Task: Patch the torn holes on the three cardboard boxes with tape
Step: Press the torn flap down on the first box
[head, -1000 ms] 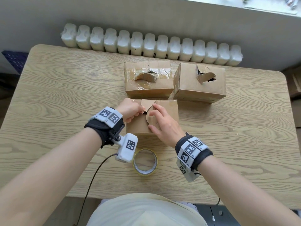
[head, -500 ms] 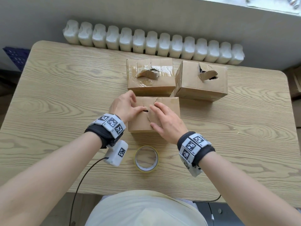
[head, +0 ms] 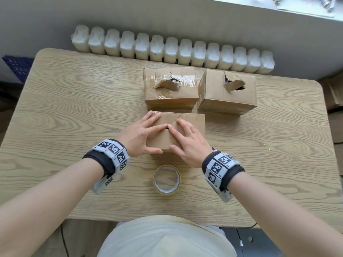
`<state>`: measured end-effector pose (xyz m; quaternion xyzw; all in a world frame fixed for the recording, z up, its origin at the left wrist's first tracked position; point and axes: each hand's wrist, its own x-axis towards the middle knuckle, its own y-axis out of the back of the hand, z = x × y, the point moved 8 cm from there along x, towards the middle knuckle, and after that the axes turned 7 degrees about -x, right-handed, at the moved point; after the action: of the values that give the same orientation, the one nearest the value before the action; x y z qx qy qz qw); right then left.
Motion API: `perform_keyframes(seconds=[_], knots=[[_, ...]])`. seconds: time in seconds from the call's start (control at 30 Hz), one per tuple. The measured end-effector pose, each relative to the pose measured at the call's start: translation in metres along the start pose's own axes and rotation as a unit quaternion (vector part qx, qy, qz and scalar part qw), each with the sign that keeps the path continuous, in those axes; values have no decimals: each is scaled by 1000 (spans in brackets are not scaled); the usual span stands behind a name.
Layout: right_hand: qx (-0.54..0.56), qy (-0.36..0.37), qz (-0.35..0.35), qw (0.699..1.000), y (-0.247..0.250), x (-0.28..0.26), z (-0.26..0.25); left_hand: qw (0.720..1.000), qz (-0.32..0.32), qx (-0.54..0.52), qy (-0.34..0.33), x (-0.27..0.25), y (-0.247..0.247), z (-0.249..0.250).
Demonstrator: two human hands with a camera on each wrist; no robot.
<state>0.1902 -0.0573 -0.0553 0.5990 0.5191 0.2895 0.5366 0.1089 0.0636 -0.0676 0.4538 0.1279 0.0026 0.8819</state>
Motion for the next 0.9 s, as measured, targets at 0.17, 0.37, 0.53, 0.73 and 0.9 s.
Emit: perform_keyframes(seconds=[0.17,0.37,0.53,0.73,0.9], knots=[[11,20,21,1000,-8,-26,-3,1000,-18,2,-13,-2,-8,10],[51,-20,37,998,-2,-27,-5,1000,-16,24,-11,-2,-4,22],[67,-103,85,989,1,-27,-5,997,-30,51,43,5,4,29],[74,-101,101,987,0,-27,-4,991,-76,64,88,17,8,37],[61,-94,71,991,-3,-26,-1,991,-64,5,122,28,2,35]])
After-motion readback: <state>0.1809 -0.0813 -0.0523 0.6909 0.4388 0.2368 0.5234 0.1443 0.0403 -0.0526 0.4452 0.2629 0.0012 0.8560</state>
